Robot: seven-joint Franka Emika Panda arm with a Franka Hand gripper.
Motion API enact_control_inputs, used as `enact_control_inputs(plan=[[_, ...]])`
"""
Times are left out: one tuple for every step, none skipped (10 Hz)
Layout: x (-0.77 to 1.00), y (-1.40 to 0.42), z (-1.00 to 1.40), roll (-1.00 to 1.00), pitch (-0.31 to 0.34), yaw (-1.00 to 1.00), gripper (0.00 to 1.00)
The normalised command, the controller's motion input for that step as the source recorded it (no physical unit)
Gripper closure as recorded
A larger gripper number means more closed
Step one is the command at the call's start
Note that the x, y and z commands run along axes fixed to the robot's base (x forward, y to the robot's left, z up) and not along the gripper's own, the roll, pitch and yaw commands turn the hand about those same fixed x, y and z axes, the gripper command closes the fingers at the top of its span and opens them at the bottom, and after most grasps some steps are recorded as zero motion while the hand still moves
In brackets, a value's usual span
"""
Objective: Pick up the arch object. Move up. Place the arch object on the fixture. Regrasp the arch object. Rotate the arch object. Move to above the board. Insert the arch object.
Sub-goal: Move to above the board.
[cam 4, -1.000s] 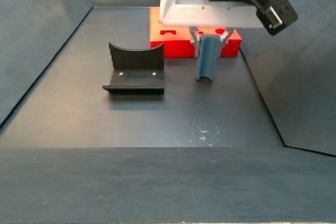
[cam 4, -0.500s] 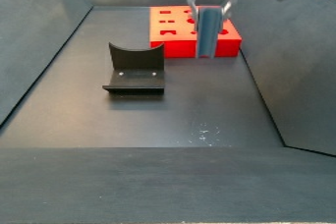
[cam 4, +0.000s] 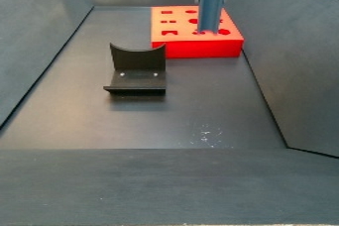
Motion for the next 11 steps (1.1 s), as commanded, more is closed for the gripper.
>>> enact_control_inputs(plan=[[0.07,0.07,1.0,-0.13,0.073,-0.03,1.0],[0.05,0.05,0.82,-0.12,0.071,-0.03,1.0],[0.04,0.05,0.7,-0.12,0.07,-0.03,1.0],[0.02,0.03,0.47,-0.11,0.068,-0.03,1.0],[0.02,0.03,0.29,-0.11,0.069,-0.04,1.0],[0.1,-1.0,0.24,0.24,0.16,0.17,1.0],[0.1,-1.0,0.22,0.24,0.155,0.17,1.0],[0.1,-1.0,0.24,0.26,0.144,0.14,1.0],[0.1,-1.0,0.24,0.15,0.101,0.06,1.0],[0.1,-1.0,0.24,0.12,0.083,0.04,1.0],[0.11,-1.0,0.24,0.1,0.076,0.03,1.0]])
